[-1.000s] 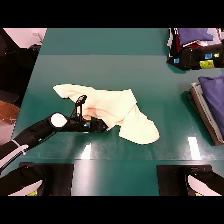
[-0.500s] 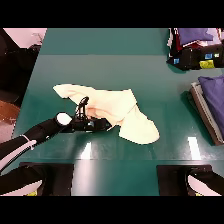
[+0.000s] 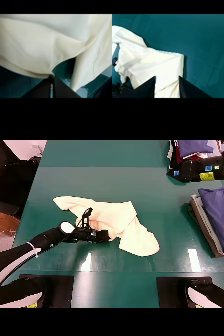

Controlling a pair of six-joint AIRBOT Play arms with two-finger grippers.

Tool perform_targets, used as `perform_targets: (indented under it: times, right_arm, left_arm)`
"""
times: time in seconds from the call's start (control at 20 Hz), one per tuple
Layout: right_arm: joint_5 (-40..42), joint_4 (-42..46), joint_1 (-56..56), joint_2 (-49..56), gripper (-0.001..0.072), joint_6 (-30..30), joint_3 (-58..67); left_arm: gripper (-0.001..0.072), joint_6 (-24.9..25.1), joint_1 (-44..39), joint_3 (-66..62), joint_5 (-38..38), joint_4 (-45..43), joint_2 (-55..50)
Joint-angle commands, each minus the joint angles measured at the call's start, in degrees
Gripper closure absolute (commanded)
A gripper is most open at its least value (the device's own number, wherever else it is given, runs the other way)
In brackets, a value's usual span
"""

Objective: Fold the shirts.

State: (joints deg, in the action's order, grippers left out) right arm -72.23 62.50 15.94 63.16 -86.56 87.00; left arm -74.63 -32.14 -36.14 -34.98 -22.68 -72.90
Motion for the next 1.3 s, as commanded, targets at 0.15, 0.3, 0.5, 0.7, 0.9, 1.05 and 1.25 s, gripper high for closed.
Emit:
perform_targets:
  times: [0.15, 0.3, 0.5, 0.7, 0.9, 1.05, 1.25]
  right_arm:
    - [-8.4, 1.7, -3.3, -1.9, 0.0372, 0.0, 0.0]
    - [-15.2, 6.3, -7.2, -5.2, 0.0372, 0.1, -5.4]
    - [-11.6, 5.7, -12.9, -11.1, 0.0326, 0.1, -27.4]
    - [-5.0, -5.1, -14.1, -12.8, 0.0129, 1.6, -48.4]
    - [1.7, -12.0, -14.2, -12.8, 0.0135, 3.3, -59.0]
    - [3.6, -11.9, -14.2, -12.8, 0.0135, 3.3, -62.0]
    - [6.5, -11.9, -14.2, -12.8, 0.0136, 3.3, -63.2]
  left_arm:
    - [0.0683, 3.1, 2.8, -0.3, -6.4, -1.9, 9.2]
    - [0.0683, 3.1, 10.9, -0.3, -9.5, -5.9, 20.4]
    - [0.0683, 3.0, 22.4, -2.6, -17.6, -9.7, 27.1]
    - [0.0683, 1.2, 27.1, -12.0, -22.9, -19.1, 27.1]
    - [0.0683, -3.5, 28.0, -23.5, -23.9, -33.4, 27.1]
    - [0.0683, -4.7, 28.0, -28.8, -24.2, -39.5, 27.1]
    - [0.0682, -6.2, 28.0, -29.8, -25.2, -40.2, 26.6]
